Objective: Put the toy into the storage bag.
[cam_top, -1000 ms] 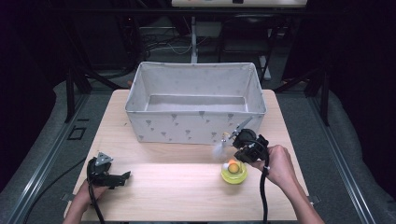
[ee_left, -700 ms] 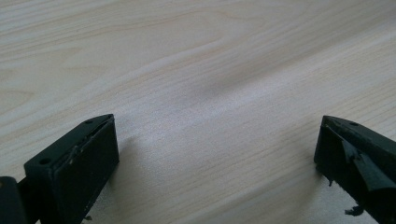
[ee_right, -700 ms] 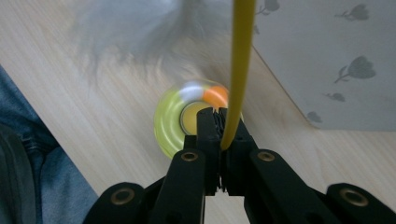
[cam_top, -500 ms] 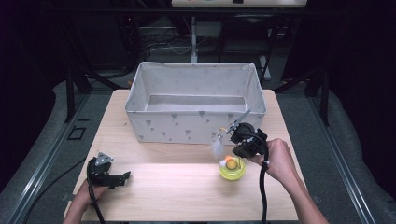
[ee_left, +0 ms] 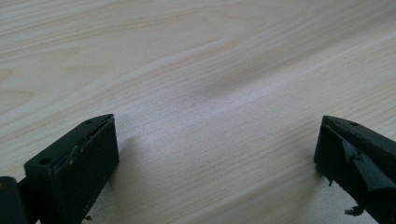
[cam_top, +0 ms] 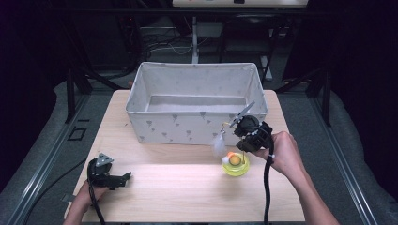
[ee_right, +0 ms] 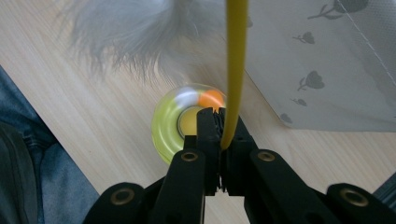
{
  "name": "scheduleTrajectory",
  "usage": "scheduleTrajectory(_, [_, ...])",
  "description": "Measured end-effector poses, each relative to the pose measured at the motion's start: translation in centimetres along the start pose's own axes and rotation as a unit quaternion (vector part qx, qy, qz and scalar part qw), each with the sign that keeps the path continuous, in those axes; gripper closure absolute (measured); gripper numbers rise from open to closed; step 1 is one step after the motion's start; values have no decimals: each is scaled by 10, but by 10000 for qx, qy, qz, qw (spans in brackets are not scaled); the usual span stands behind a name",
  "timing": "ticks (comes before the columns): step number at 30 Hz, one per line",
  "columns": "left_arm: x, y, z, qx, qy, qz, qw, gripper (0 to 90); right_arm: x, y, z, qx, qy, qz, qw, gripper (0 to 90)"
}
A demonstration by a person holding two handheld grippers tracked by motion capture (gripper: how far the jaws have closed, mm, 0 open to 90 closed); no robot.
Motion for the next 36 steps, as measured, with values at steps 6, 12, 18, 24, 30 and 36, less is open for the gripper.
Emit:
scheduleTrajectory(6, [0,0,0,1,-1,-1,10000,0,3,10,3,-62,11,-2,10000,877])
scheduleTrajectory(12, [0,0,0,0,-1,0,10000,0,8,20,6,-117,47,4,9999,878])
scheduleTrajectory(18, [0,0,0,-1,1,0,10000,0,11,29,9,-157,75,-52,9998,877])
scheduleTrajectory(24, [0,0,0,-1,1,-1,10000,0,13,36,11,-238,119,-150,9995,877])
scheduleTrajectory(30, [0,0,0,0,0,-1,10000,0,15,42,13,-256,132,-187,9994,877])
scheduleTrajectory(36, [0,0,0,-1,0,0,10000,0,18,50,15,-333,163,-212,9991,877])
Point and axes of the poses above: each handheld gripper's, and its own axes: y roughly backward along the jaws, x roughly out of its top, z roughly to its right, the point moved 5 cm from there along -y, roughly forward along the jaws, and after that the axes turned 11 degrees about -z, right-handed, at the moved point
